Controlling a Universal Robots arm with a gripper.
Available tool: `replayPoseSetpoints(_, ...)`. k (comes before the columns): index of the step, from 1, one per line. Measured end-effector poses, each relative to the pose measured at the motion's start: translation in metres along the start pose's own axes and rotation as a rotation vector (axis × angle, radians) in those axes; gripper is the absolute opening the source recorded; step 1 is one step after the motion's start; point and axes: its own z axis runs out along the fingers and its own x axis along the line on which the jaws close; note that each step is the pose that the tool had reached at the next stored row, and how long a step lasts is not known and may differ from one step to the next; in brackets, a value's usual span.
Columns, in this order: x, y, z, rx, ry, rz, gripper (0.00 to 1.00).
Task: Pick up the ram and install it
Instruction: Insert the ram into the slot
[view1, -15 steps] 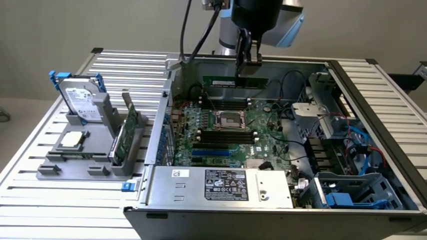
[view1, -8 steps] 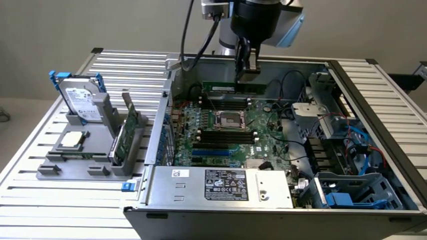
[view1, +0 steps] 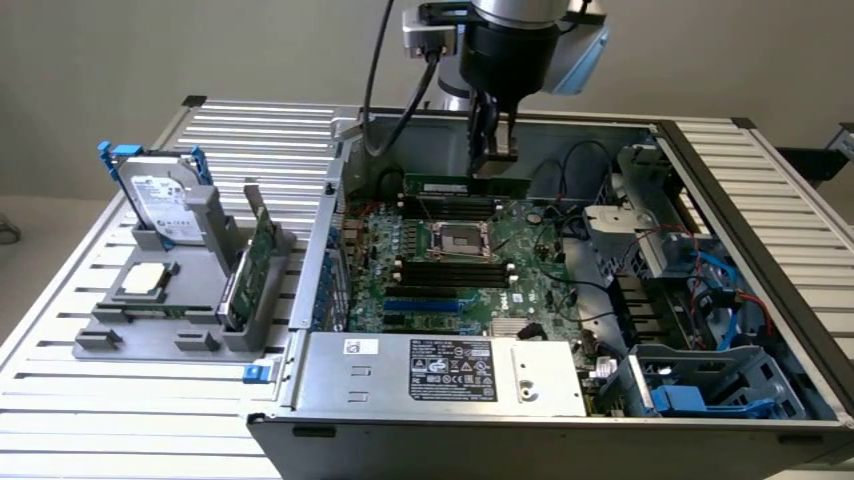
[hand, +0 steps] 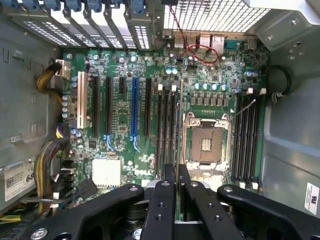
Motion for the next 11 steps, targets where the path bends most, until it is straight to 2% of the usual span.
replayPoseSetpoints(11, 0.000, -0.0009, 0.0200, 0.0000, -0.0001, 0.000, 0.14)
